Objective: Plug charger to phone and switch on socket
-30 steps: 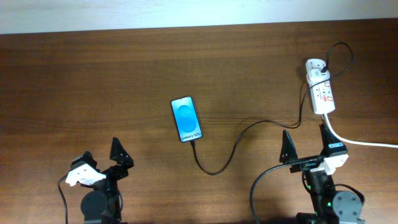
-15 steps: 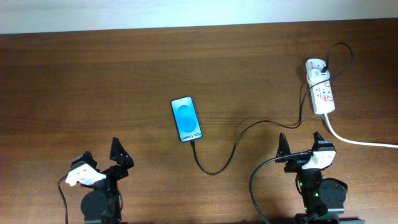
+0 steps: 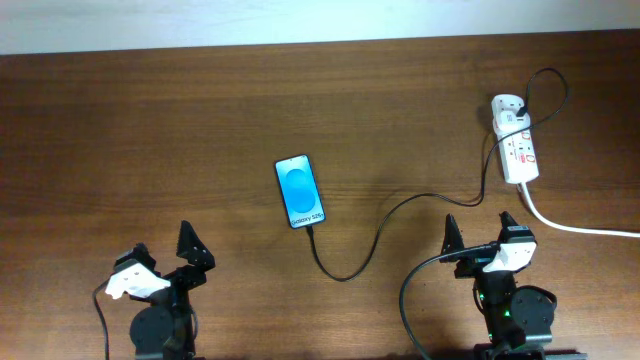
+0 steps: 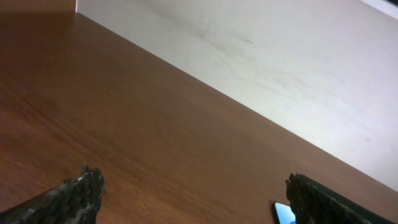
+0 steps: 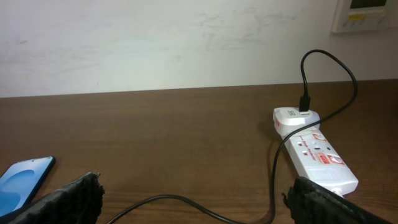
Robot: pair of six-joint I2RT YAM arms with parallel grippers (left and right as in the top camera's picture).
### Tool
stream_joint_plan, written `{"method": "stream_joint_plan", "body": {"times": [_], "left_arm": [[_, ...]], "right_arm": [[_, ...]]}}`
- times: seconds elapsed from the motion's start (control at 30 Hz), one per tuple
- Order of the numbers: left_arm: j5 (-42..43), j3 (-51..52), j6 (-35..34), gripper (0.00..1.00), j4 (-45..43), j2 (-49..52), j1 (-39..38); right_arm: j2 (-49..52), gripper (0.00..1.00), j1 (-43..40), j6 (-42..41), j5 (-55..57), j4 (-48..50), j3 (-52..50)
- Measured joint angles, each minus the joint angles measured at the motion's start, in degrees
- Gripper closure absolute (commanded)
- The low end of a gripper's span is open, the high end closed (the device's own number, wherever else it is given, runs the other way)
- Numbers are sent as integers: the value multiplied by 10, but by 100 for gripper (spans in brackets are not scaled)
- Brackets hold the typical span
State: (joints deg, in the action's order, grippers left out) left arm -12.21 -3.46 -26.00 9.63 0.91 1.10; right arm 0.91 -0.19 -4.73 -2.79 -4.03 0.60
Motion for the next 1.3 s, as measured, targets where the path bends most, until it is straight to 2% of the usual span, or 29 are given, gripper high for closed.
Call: {"method": "stream_joint_plan", "body": {"times": [0.43,0.47,0.63,0.77,1.3], "left_arm": [[-2,0,11,1,0,0,0],[1,0,29,1,0,0,0],[91,0,204,1,0,0,-2],[113,0,256,1,0,0,-3],[123,1,274,1,0,0,-3]], "right_arm": [[0,2,0,0,0,0,0],[0,2,0,0,0,0,0],[0,2,0,0,0,0,0],[0,2,0,0,0,0,0],[0,2,0,0,0,0,0]]}}
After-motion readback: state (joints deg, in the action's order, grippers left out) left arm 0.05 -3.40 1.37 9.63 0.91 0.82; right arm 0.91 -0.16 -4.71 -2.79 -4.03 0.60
